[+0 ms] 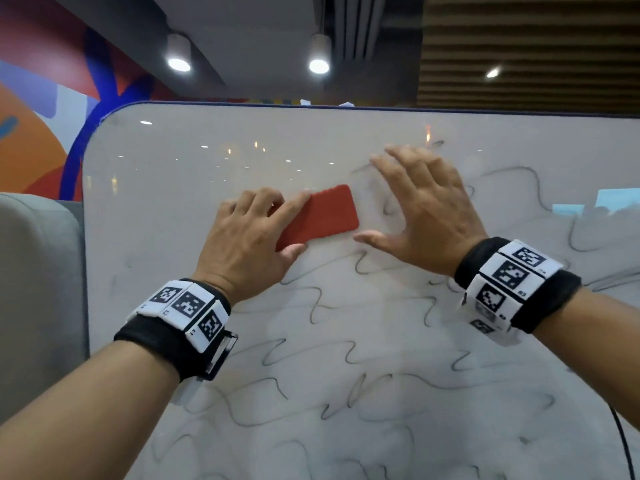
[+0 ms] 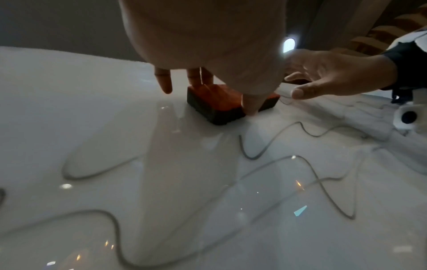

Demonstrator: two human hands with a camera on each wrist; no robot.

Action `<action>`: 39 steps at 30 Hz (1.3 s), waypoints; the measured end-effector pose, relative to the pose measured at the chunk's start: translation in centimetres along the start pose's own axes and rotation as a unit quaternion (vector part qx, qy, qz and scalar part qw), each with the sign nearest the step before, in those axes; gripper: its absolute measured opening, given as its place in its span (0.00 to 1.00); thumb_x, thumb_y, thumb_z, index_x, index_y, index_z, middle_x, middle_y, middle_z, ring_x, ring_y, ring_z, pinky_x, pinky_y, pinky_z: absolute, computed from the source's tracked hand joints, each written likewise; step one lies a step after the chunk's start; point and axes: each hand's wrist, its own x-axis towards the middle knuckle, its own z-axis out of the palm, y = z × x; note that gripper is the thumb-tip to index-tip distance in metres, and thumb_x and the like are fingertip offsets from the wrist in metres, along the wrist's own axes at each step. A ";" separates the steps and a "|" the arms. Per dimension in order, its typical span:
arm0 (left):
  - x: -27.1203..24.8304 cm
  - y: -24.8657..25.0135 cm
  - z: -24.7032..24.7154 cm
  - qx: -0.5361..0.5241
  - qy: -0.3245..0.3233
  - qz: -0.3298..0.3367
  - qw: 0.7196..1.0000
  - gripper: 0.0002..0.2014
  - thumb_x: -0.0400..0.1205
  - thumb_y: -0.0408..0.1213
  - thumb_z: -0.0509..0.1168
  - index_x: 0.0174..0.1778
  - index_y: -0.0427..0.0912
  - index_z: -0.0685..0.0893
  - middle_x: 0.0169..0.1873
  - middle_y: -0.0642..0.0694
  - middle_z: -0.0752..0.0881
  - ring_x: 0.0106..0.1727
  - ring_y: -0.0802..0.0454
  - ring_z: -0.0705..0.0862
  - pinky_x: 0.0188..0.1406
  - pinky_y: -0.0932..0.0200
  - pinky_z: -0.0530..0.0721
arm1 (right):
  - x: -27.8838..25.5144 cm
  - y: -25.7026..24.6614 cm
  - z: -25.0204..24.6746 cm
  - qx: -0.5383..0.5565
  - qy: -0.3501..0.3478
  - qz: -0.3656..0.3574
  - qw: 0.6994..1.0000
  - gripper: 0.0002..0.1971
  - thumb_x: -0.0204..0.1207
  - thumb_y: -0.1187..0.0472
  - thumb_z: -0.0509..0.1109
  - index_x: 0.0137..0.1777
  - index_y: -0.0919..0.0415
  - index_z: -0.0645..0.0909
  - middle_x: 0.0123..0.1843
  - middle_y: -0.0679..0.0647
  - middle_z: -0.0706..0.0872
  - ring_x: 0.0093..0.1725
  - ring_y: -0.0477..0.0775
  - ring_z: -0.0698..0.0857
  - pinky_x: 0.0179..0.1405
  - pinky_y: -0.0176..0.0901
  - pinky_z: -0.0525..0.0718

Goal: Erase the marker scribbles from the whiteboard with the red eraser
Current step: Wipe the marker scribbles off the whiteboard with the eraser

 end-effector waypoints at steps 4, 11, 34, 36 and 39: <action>0.2 1.4 0.6 -0.002 0.024 -0.060 0.998 0.35 0.75 0.60 0.64 0.79 0.52 0.71 0.58 0.45 0.77 0.55 0.43 0.75 0.50 0.43 0.76 | -1.5 3.9 -1.2 -0.075 -0.026 0.049 0.996 0.50 0.71 0.27 0.64 0.83 0.62 0.61 0.82 0.64 0.65 0.80 0.68 0.65 0.80 0.65 0.61; 0.6 2.4 1.1 0.056 0.005 0.051 0.997 0.35 0.76 0.54 0.66 0.80 0.50 0.71 0.61 0.44 0.78 0.55 0.41 0.77 0.52 0.43 0.77 | -2.9 4.9 -0.8 -0.103 -0.064 0.050 0.991 0.46 0.74 0.29 0.60 0.83 0.63 0.62 0.84 0.65 0.63 0.81 0.68 0.63 0.79 0.66 0.64; 4.2 6.7 1.0 0.085 0.011 0.065 0.994 0.37 0.74 0.54 0.69 0.80 0.48 0.71 0.59 0.42 0.78 0.55 0.39 0.77 0.50 0.42 0.77 | -3.5 5.6 -1.5 -0.098 -0.080 0.055 0.990 0.46 0.72 0.29 0.58 0.82 0.62 0.66 0.83 0.64 0.66 0.81 0.65 0.65 0.78 0.63 0.65; 4.8 6.4 0.7 0.076 0.019 0.006 0.997 0.37 0.74 0.54 0.69 0.80 0.50 0.71 0.58 0.42 0.78 0.56 0.39 0.76 0.50 0.43 0.76 | -3.7 5.9 -1.6 -0.098 -0.075 0.060 0.991 0.47 0.71 0.28 0.59 0.81 0.62 0.66 0.82 0.63 0.66 0.81 0.65 0.66 0.77 0.63 0.66; 6.1 6.0 0.0 0.036 0.038 -0.121 0.991 0.35 0.76 0.54 0.68 0.81 0.50 0.70 0.57 0.41 0.77 0.56 0.37 0.74 0.48 0.42 0.75 | -4.0 6.2 -1.8 -0.099 -0.074 0.062 0.990 0.47 0.71 0.28 0.62 0.81 0.62 0.66 0.82 0.63 0.67 0.80 0.65 0.66 0.76 0.64 0.67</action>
